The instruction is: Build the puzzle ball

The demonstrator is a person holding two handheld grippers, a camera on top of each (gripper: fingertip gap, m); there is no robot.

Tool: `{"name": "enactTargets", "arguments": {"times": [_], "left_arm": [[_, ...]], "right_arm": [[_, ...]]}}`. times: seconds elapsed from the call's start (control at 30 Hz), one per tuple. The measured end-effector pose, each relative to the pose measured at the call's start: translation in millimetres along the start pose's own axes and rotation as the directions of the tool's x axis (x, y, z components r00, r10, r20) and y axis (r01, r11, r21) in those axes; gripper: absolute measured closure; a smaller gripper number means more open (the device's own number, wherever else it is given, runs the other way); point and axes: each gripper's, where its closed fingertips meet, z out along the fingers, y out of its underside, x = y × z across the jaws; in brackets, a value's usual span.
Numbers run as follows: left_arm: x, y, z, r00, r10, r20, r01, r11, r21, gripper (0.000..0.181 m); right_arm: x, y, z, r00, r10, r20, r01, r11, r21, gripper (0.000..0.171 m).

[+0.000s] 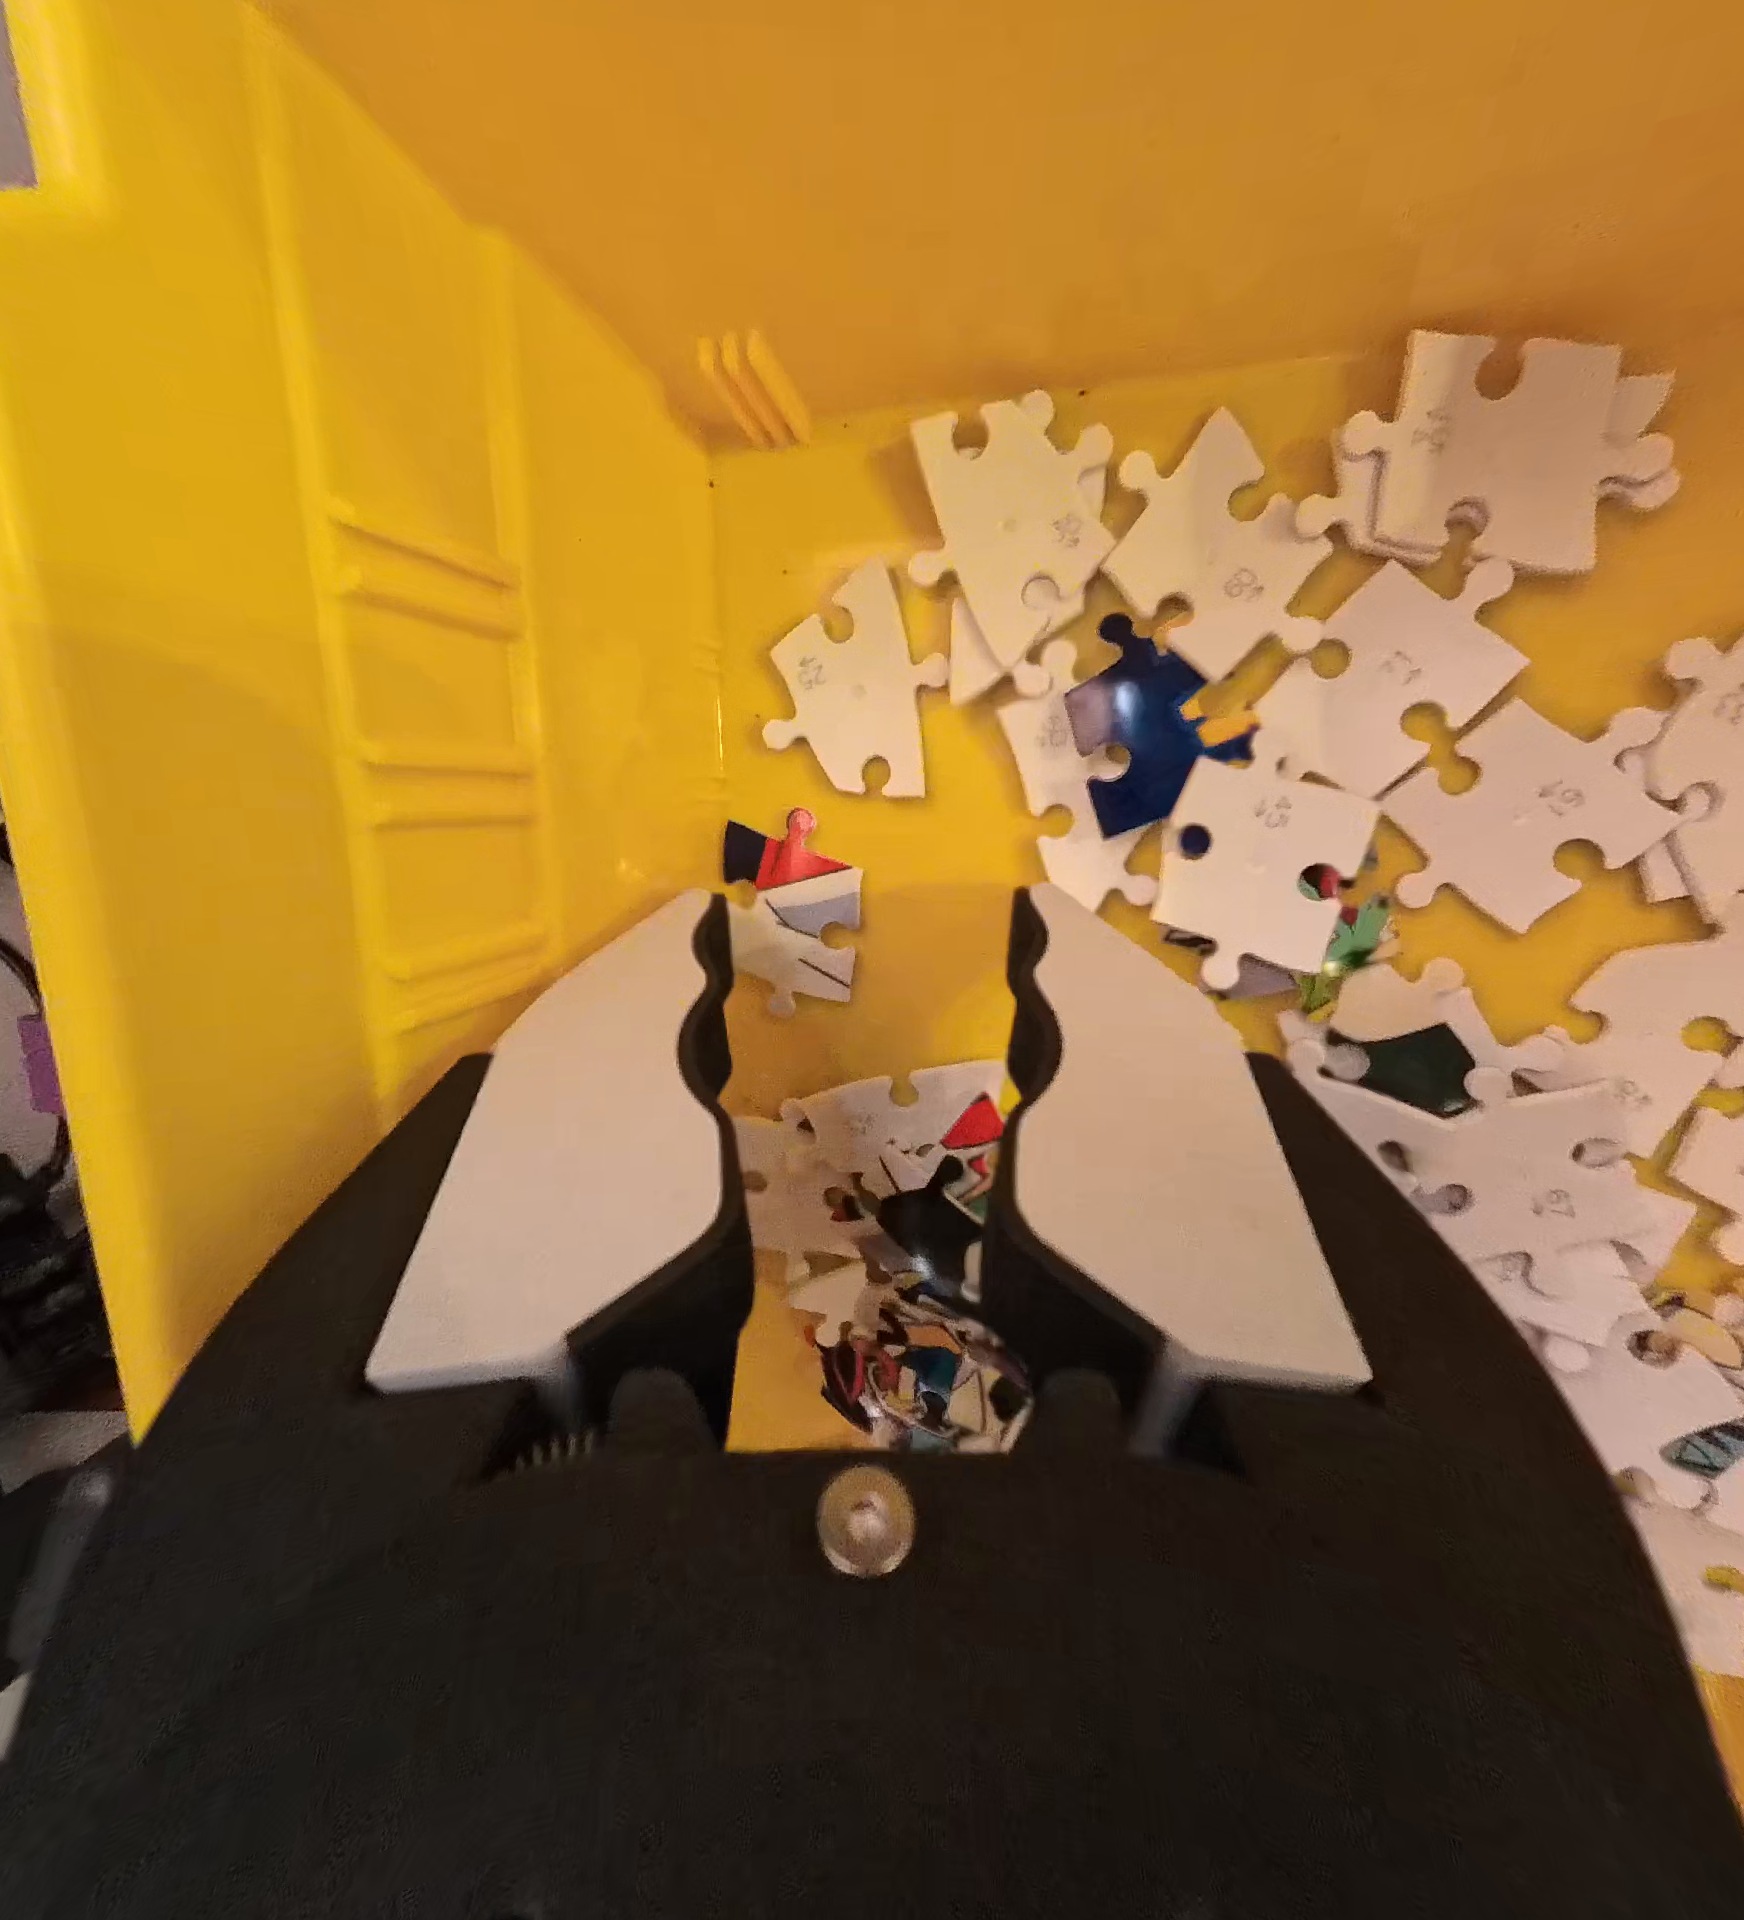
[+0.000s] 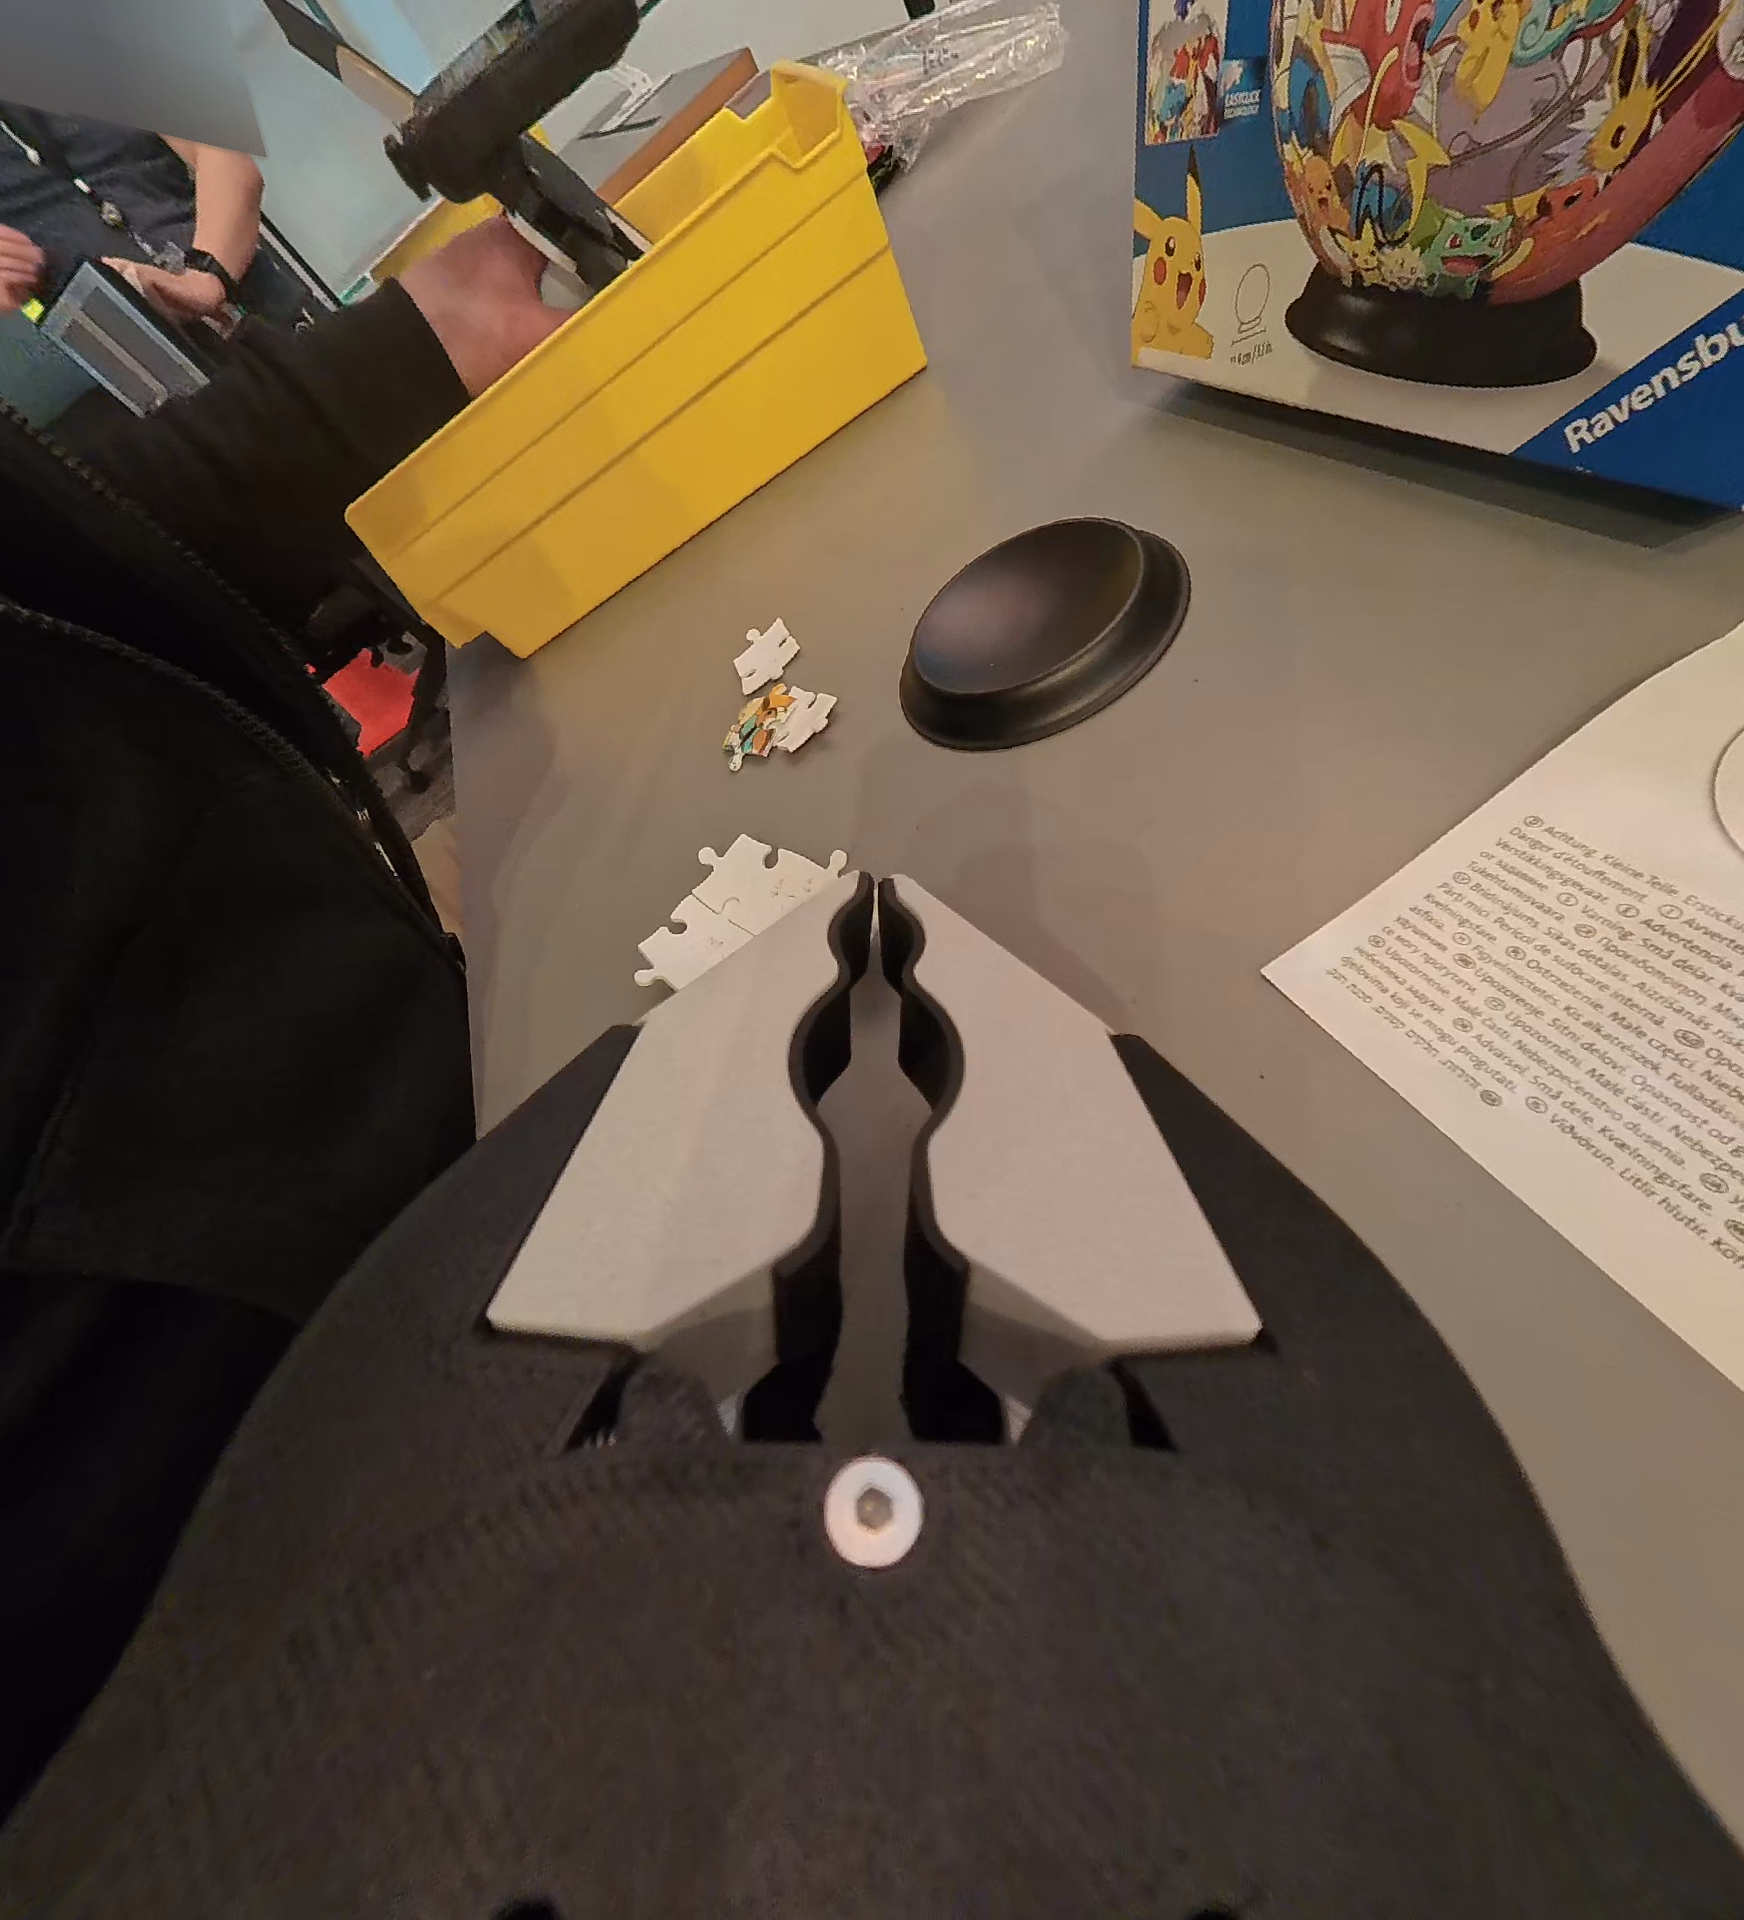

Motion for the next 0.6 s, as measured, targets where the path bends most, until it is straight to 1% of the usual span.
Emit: {"name": "enactTargets", "arguments": {"times": [0.17, 0.23, 0.27, 0.33, 0.4, 0.5, 0.53, 0.6], "left_arm": [[2, -2, 3, 0.995, -0.096, -0.037, 0.095, 0.995, -0.019, 0.124], [13, -2, 5, 0.976, -0.173, -0.132, 0.17, 0.985, -0.035, 0.104], [12, -1, 5, 0.977, -0.172, -0.124, 0.17, 0.985, -0.025, 0.101], [12, -2, 6, 0.969, -0.205, -0.138, 0.206, 0.979, -0.008, 0.099], [11, 0, 6, 0.967, -0.22, -0.127, 0.22, 0.975, -0.019, 0.096], [14, 1, 6, 0.967, -0.212, -0.138, 0.211, 0.977, -0.025, 0.091], [16, 2, 5, 0.97, -0.195, -0.146, 0.192, 0.981, -0.035, 0.093], [22, 5, 0, 0.972, -0.163, -0.167, 0.156, 0.986, -0.052, 0.102]], "right_arm": [[0, -1, -1, 1.0, 0.001, 0.002, -0.001, 1.0, 0.006, 0.171], [0, -1, -1, 1.0, 0.002, 0.003, -0.002, 1.0, 0.011, 0.171], [0, -2, -2, 1.0, 0.003, 0.004, -0.003, 1.0, 0.014, 0.171], [0, -2, -2, 1.0, 0.004, 0.007, -0.004, 1.0, 0.017, 0.171], [-1, -3, -2, 1.0, 0.004, 0.01, -0.004, 1.0, 0.02, 0.171], [-1, -3, -3, 1.0, 0.004, 0.013, -0.004, 1.0, 0.023, 0.171], [-1, -3, -3, 1.0, 0.003, 0.014, -0.004, 1.0, 0.026, 0.171], [-1, -4, -4, 1.0, 0.004, 0.016, -0.005, 1.0, 0.03, 0.171]]}}
